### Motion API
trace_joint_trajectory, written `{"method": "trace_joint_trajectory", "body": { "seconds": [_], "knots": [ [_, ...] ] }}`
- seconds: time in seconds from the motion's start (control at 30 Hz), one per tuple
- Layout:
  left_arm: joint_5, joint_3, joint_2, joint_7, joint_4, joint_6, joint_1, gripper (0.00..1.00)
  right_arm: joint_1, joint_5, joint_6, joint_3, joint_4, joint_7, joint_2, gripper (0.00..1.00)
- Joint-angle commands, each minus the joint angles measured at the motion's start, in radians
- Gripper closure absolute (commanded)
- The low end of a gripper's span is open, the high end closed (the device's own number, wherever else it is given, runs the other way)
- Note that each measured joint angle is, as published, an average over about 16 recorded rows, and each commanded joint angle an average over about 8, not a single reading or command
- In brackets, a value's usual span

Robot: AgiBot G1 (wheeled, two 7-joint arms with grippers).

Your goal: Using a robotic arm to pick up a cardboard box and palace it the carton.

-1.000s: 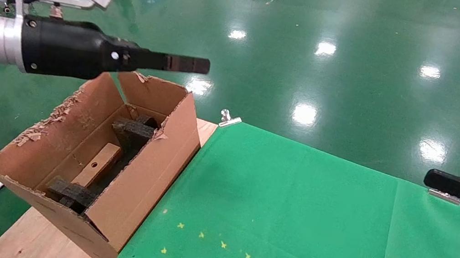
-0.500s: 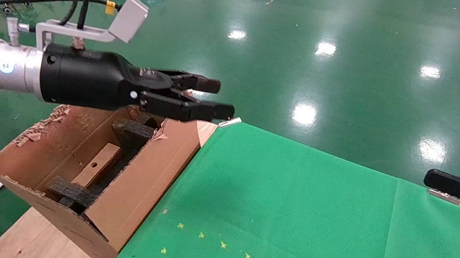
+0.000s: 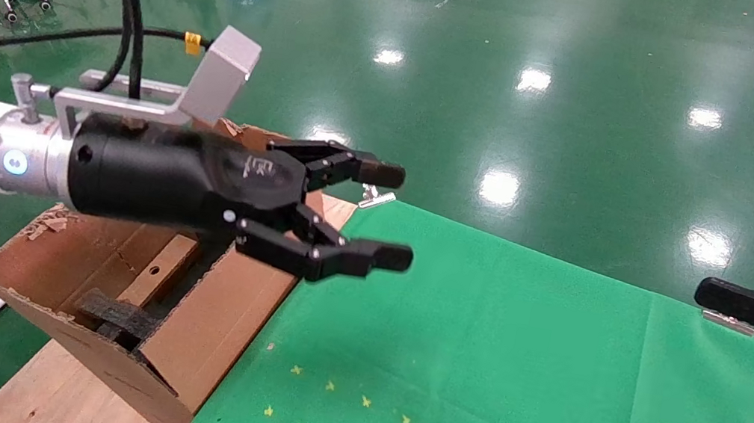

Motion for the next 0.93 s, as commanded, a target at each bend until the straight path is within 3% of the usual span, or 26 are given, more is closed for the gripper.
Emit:
{"method": "trace_joint_trajectory", "body": {
  "seconds": [0.03,0.63,0.93],
  "knots": [
    [-0.006,-0.025,0.003,0.02,-0.023,0.004,0.026,0.0,0.0,0.0,0.0,0.0,0.0,0.0,0.0,0.0],
    [-0.054,-0.245,0.027,0.196,-0.22,0.043,0.249,0.0,0.0,0.0,0.0,0.0,0.0,0.0,0.0,0.0],
    [-0.063,-0.276,0.03,0.214,-0.248,0.05,0.281,0.0,0.0,0.0,0.0,0.0,0.0,0.0,0.0,0.0]
  ]
}}
